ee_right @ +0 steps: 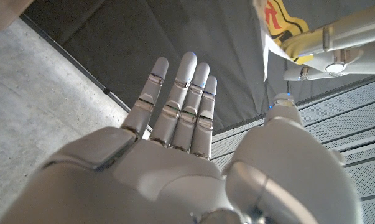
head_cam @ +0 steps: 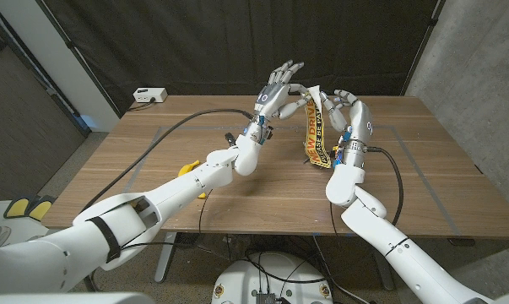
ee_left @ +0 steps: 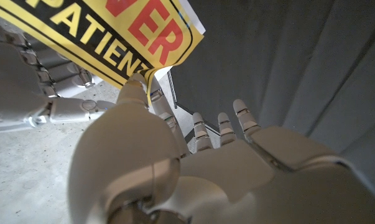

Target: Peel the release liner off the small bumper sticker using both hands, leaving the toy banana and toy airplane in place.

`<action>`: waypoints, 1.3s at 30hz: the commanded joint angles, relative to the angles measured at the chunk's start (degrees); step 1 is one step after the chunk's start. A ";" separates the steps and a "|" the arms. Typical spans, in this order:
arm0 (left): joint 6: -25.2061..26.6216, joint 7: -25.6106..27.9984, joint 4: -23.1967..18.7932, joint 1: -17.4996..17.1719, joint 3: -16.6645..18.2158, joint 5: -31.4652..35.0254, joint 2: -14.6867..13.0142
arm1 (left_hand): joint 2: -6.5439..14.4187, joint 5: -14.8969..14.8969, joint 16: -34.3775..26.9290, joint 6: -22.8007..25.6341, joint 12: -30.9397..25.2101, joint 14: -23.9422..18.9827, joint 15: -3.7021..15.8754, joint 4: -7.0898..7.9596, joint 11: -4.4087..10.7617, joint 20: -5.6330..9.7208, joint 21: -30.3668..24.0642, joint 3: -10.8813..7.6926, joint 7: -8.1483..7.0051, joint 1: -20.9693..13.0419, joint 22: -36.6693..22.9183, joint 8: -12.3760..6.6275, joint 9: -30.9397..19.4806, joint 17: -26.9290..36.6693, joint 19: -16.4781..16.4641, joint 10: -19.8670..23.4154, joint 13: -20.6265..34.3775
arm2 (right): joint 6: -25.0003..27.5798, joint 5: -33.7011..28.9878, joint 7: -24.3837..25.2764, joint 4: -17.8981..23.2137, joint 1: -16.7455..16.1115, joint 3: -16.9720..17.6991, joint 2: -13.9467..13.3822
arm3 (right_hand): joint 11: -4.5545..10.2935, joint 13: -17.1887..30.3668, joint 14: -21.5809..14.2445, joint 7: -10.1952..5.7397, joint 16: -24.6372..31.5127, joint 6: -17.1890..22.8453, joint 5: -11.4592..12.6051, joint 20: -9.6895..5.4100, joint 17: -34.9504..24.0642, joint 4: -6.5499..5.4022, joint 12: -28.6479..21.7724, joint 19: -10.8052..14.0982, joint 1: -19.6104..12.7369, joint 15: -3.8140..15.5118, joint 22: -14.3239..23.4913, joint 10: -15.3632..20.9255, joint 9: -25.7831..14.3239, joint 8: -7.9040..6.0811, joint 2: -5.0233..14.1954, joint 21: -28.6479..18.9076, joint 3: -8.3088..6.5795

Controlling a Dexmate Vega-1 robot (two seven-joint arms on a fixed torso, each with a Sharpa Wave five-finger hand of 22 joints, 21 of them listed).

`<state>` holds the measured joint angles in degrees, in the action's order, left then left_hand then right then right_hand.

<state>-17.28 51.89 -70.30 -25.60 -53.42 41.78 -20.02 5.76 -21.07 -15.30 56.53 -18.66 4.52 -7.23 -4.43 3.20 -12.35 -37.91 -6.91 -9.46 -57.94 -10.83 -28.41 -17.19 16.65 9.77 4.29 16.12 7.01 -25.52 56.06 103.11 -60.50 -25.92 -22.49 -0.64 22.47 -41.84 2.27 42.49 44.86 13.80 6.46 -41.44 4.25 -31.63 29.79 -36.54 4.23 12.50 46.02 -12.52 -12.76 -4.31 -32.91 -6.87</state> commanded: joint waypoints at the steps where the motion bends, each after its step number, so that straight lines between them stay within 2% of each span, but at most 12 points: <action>1: 1.14 -1.73 -1.68 0.38 -0.96 2.61 -0.83 | 0.08 -0.44 -0.41 3.11 -0.40 -0.05 0.26 -0.10 0.34 -0.26 0.07 0.38 -3.26 -0.78 -0.14 -0.36 -0.23 0.19 4.32 0.36 0.37 | 7.02 -3.64 4.16 0.79 1.17 -2.74 1.21 | -0.16 0.54 -1.18 0.09 0.57 1.03 0.47 -0.01 -0.46 -0.31 -0.83 0.78 0.82 0.71 0.01 0.85 0.03 -0.37 -0.33 -0.60 0.72; 6: 0.94 -2.11 -1.88 0.56 -1.29 3.21 -1.06 | 0.07 -0.62 -0.42 3.13 -0.49 0.09 0.23 -0.07 -0.01 -0.27 0.11 0.52 -3.25 -0.85 -0.16 -0.40 -0.26 0.25 4.10 0.44 0.52 | 11.15 -5.74 4.57 0.91 2.04 -4.12 1.39 | -0.06 0.86 -1.64 0.00 0.77 1.58 0.76 -0.01 -0.72 -0.26 -1.20 1.09 0.72 0.82 -0.03 1.05 0.04 -0.34 -0.42 -0.80 0.91; 10: 1.05 -2.25 -2.72 0.57 -1.47 4.02 -1.47 | 0.06 -0.73 -0.43 3.14 -0.53 0.14 0.23 -0.05 -0.04 -0.27 0.14 0.61 -3.25 -0.89 -0.17 -0.43 -0.28 0.28 3.97 0.44 0.61 | 13.79 -6.33 3.72 1.31 2.58 -4.96 1.11 | 0.39 1.19 -1.12 -0.20 0.67 0.72 1.13 -0.13 -1.06 0.15 -1.05 1.00 -0.11 1.04 -0.05 -0.14 0.05 0.23 -0.45 -0.84 0.88; 15: 1.30 -1.55 -3.14 0.44 -1.56 4.85 -1.54 | 0.06 -0.88 -0.48 3.14 -0.57 0.14 0.35 -0.05 0.10 -0.26 0.17 0.71 -3.25 -0.96 -0.18 -0.45 -0.30 0.32 3.81 0.43 0.72 | 16.42 -7.11 3.42 1.53 3.22 -5.85 0.89 | 1.19 1.69 -1.52 -0.79 0.92 1.05 1.58 -0.60 -1.49 0.85 -1.79 1.10 -1.35 1.72 -0.08 0.55 0.02 0.34 -0.89 -1.00 0.97; 18: 1.54 -1.19 -3.37 0.27 -1.50 5.12 -1.59 | 0.06 -1.00 -0.53 3.13 -0.64 0.11 0.46 -0.04 0.24 -0.26 0.19 0.80 -3.25 -1.02 -0.19 -0.47 -0.33 0.35 3.67 0.52 0.81 | 17.43 -7.57 4.03 1.19 3.61 -6.23 0.92 | 1.70 2.17 -2.30 -0.91 1.29 2.13 1.98 -0.90 -1.89 1.15 -2.57 1.39 -2.14 2.26 -0.09 1.36 -0.16 0.01 -0.76 -1.22 0.95; 20: 1.65 -1.08 -3.58 0.16 -1.45 5.23 -1.69 | 0.06 -1.04 -0.56 3.13 -0.75 0.08 0.49 -0.03 0.19 -0.26 0.20 0.83 -3.25 -1.04 -0.19 -0.48 -0.33 0.37 3.61 0.74 0.84 | 17.76 -7.49 4.20 1.20 3.69 -6.35 0.90 | 2.37 3.06 -3.21 -1.34 2.24 4.09 2.50 -1.36 -2.98 1.95 -3.94 1.34 -3.75 3.05 -0.08 2.70 -0.55 -0.64 -1.09 -1.37 1.08; 26: 1.66 -0.31 -3.62 0.06 -1.42 5.59 -1.70 | 0.09 -1.28 -0.75 3.07 -0.93 -0.20 0.92 0.00 0.25 -0.25 0.23 1.01 -3.26 -1.16 -0.21 -0.50 -0.38 0.42 3.26 1.01 1.03 | 17.70 -7.38 4.43 1.14 4.04 -6.78 0.25 | 3.29 7.06 -6.39 -2.16 6.71 11.59 4.02 -3.04 -8.36 2.60 -9.90 3.24 -7.35 5.17 0.15 8.74 -1.99 -3.07 0.91 -2.95 1.23; 30: 2.26 0.68 -3.68 -0.07 -1.39 6.16 -1.63 | 0.11 -1.36 -0.80 3.02 -1.02 -0.29 1.00 0.02 0.26 -0.24 0.24 1.08 -3.25 -1.19 -0.21 -0.49 -0.39 0.43 3.12 1.18 1.10 | 19.25 -7.60 3.62 1.75 4.13 -7.10 0.00 | 4.24 8.38 -6.81 -2.71 7.18 12.63 4.60 -4.34 -9.65 3.28 -11.13 2.91 -9.77 6.48 0.28 9.08 -2.47 -3.35 1.96 -3.20 0.60; 35: 2.29 0.92 -3.90 -0.15 -1.22 6.03 -1.78 | 0.16 -1.55 -0.88 2.91 -1.20 -0.32 1.16 0.10 -0.19 -0.24 0.26 1.26 -3.23 -1.24 -0.23 -0.50 -0.44 0.46 2.77 1.48 1.28 | 19.60 -7.08 3.04 2.19 4.05 -7.17 -0.35 | 4.21 9.60 -7.89 -2.63 7.80 14.36 4.86 -4.34 -10.84 3.12 -12.52 3.85 -10.47 6.39 0.43 10.16 -2.95 -3.91 2.75 -3.99 0.60; 37: 2.30 1.06 -3.90 -0.13 -1.27 6.16 -1.82 | 0.18 -1.59 -0.91 2.89 -1.24 -0.35 1.19 0.11 -0.11 -0.24 0.27 1.30 -3.24 -1.25 -0.22 -0.50 -0.45 0.47 2.69 1.54 1.32 | 19.64 -7.32 3.30 2.04 4.15 -7.36 -0.48 | 4.68 10.38 -8.63 -2.72 8.70 15.51 5.12 -4.71 -11.98 3.61 -13.48 4.01 -12.32 6.93 0.52 11.16 -3.15 -4.25 3.77 -4.35 0.01; 38: 2.18 1.10 -3.87 -0.13 -1.26 6.08 -1.80 | 0.19 -1.61 -0.94 2.88 -1.26 -0.41 1.19 0.12 -0.14 -0.24 0.27 1.31 -3.24 -1.26 -0.22 -0.51 -0.46 0.47 2.66 1.58 1.33 | 19.04 -7.40 3.69 1.78 4.22 -7.47 -0.65 | 4.68 10.60 -8.74 -2.92 8.83 16.31 5.29 -4.85 -12.17 3.87 -13.77 4.14 -13.51 6.97 0.58 11.45 -3.16 -4.46 4.70 -4.56 -0.52; 39: 2.35 1.33 -3.87 -0.16 -1.26 6.23 -1.76 | 0.20 -1.63 -0.94 2.87 -1.28 -0.40 1.24 0.13 -0.18 -0.24 0.28 1.33 -3.24 -1.27 -0.22 -0.51 -0.46 0.47 2.62 1.61 1.36 | 17.51 -7.67 5.17 0.72 4.52 -7.67 -0.65 | 4.89 10.48 -9.45 -2.92 9.18 17.41 5.50 -5.00 -12.27 4.38 -14.12 4.48 -15.83 7.36 0.69 12.36 -3.02 -4.61 6.41 -5.04 -1.52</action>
<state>-15.25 52.06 -73.91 -25.54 -54.79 47.53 -21.69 5.90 -22.41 -15.91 56.53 -19.51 4.16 -6.10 -4.26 3.07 -12.34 -37.68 -5.69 -9.46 -58.72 -10.81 -28.61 -17.45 16.91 9.77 5.23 17.18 25.38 -32.67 59.70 104.86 -56.61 -32.72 -22.46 4.05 32.63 -50.02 -0.53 50.97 60.34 18.59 1.59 -53.07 7.79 -44.91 33.34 -48.86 6.46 12.93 56.93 -15.36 -16.77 0.03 -37.07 -7.08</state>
